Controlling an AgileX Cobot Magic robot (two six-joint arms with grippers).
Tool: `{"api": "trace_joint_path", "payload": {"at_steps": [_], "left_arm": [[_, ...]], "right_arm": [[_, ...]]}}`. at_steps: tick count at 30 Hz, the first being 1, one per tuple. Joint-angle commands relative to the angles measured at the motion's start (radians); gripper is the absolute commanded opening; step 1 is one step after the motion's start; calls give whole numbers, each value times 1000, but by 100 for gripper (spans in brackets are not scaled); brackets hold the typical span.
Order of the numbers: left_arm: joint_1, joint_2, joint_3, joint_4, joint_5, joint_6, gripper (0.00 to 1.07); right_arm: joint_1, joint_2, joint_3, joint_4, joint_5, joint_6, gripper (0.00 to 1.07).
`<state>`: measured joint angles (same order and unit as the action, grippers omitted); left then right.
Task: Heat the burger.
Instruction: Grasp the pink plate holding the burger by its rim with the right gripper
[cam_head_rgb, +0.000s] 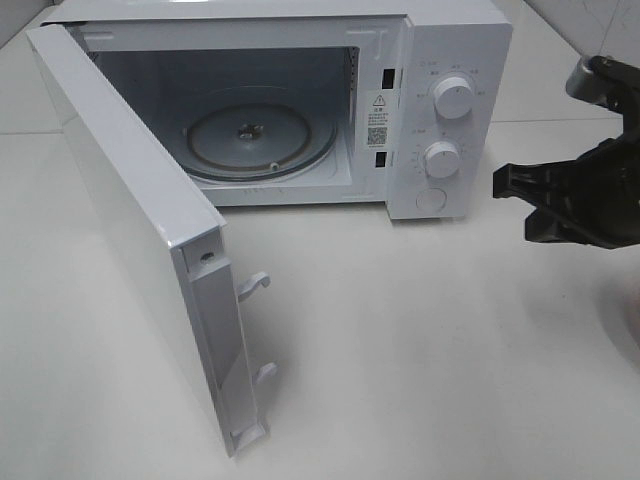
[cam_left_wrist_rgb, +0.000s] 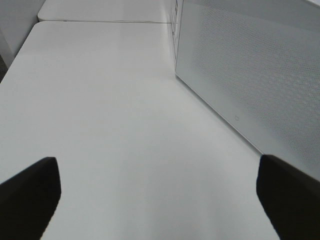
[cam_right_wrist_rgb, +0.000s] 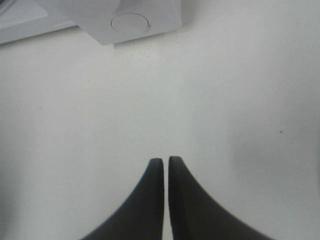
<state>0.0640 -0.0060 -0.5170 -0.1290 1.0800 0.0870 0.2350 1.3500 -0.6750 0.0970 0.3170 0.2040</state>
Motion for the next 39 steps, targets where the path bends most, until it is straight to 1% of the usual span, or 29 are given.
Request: {"api": "trace_joint_path", "payload": {"at_steps": [1,2,3,4,5,7,8,9,10,11,12,13,14,15,16,17,18,19,20,21,22,23,24,34,39], "left_arm": [[2,-15,-1,-6,-9,-2,102],[2,-15,-1,-6,-9,-2,102],[2,-15,-1,-6,-9,-2,102],[2,-15,-1,-6,-9,-2,102],[2,-15,-1,-6,-9,-2,102],[2,-15,-1,-6,-9,-2,102],[2,-15,-1,-6,-9,-2,102],[2,-15,-1,-6,-9,-2,102],[2,-15,-1,-6,-9,-2,102],[2,-15,-1,-6,-9,-2,102],[2,-15,-1,-6,-9,-2,102],[2,-15,-1,-6,-9,-2,102],[2,-15,-1,-6,-9,-2,102],[2,-15,-1,-6,-9,-2,102],[2,-15,-1,-6,-9,-2,102],[2,-15,-1,-6,-9,-2,102],[2,-15,-1,-6,-9,-2,102],[2,-15,-1,-6,-9,-2,102],[2,-15,-1,-6,-9,-2,102],[2,-15,-1,-6,-9,-2,102],[2,-15,-1,-6,-9,-2,102],[2,-15,-1,-6,-9,-2,102],[2,-15,-1,-6,-9,-2,102],[2,-15,-1,-6,-9,-2,102],[2,-15,-1,-6,-9,-2,102]], "right_arm": [[-49,-41,-43,-64,136,-66,6],[-75,-49,-70,-108,204,-66,7],[-75,-49,-70,-108,204,-66,7],[-104,-51,-98,-148,275,-66,7],[-104,-51,-98,-148,275,-66,7],[-144,-54,-126,-190,365,-66,9],[-144,-54,-126,-190,365,-66,9],[-156,-58,-133,-202,385,-66,10],[-179,-69,-140,-221,408,-66,15],[-179,-69,-140,-221,408,-66,15],[-191,-76,-140,-228,411,-66,18],[-210,-84,-140,-240,418,-66,28],[-210,-84,-140,-240,418,-66,28],[-214,-87,-140,-246,428,-66,34],[-214,-87,-140,-277,448,-66,51],[-214,-87,-140,-277,448,-66,51],[-214,-87,-140,-286,454,-66,59],[-214,-87,-140,-299,461,-70,78],[-214,-87,-140,-299,461,-70,78],[-214,-87,-140,-304,465,-70,86],[-214,-87,-140,-313,473,-76,97],[-214,-87,-140,-313,473,-76,97],[-214,-87,-140,-324,485,-77,99],[-214,-83,-140,-367,530,-65,96],[-214,-41,-139,-370,537,-50,95]]}}
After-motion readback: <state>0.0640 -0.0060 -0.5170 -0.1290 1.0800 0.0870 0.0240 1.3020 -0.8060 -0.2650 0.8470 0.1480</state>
